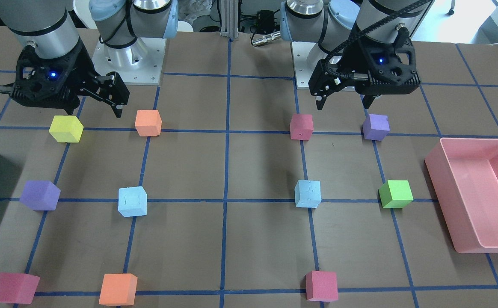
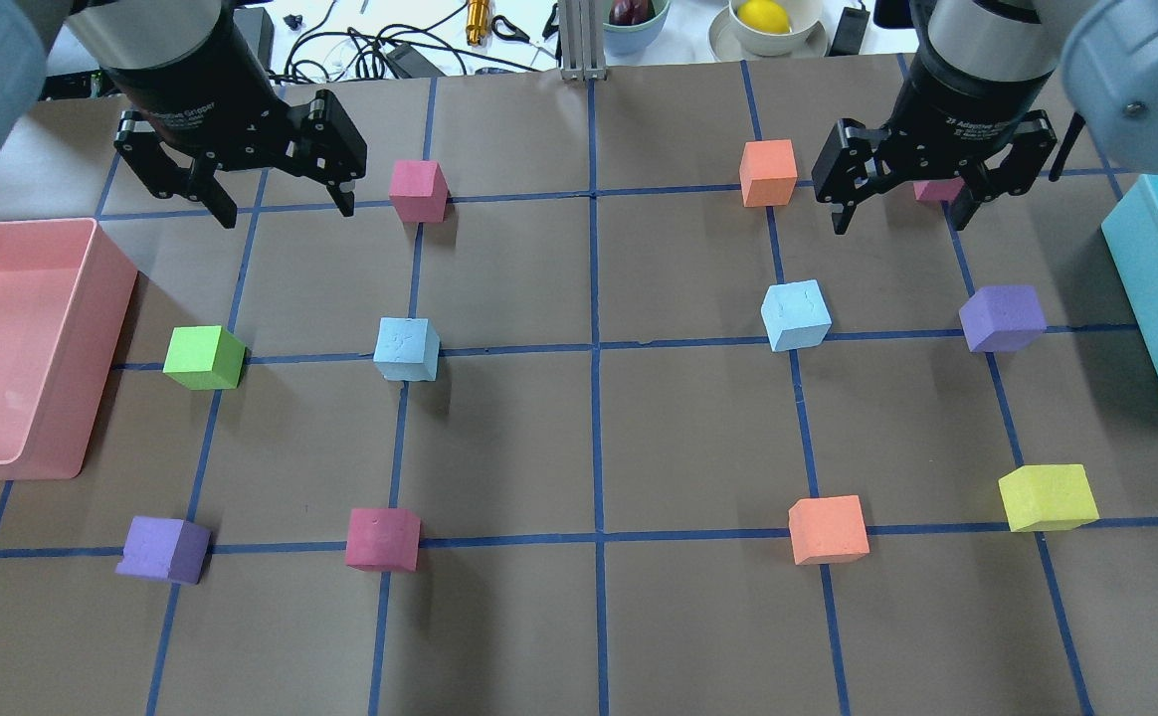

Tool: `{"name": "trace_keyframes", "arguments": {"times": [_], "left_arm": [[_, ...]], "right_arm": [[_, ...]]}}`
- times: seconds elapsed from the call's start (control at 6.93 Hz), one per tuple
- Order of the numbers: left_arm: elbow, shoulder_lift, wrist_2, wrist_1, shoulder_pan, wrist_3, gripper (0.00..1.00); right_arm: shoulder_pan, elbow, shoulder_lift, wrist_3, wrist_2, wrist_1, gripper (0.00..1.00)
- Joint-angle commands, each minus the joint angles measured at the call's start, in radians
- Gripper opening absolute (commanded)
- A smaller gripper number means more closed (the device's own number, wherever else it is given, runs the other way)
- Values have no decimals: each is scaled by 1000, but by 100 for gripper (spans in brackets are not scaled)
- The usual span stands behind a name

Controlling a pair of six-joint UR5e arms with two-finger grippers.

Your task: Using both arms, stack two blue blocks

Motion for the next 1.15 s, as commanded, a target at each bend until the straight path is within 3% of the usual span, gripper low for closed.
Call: {"name": "trace_keyframes", "arguments": {"times": [0.0, 0.29, 0.43, 1.01], "left_arm": [[0, 0, -1, 0, 1, 0, 100], [0, 0, -1, 0, 0, 0, 100], [0, 0, -1, 0, 0, 0, 100], [0, 0, 0, 0, 0, 0, 100]], "right_arm": [[0, 5, 19, -2, 3, -8, 100], [-3, 31, 164, 0, 1, -67, 100], [-2, 37, 236, -11, 1, -183, 100], [-2, 40, 408, -179, 3, -382, 100]]}}
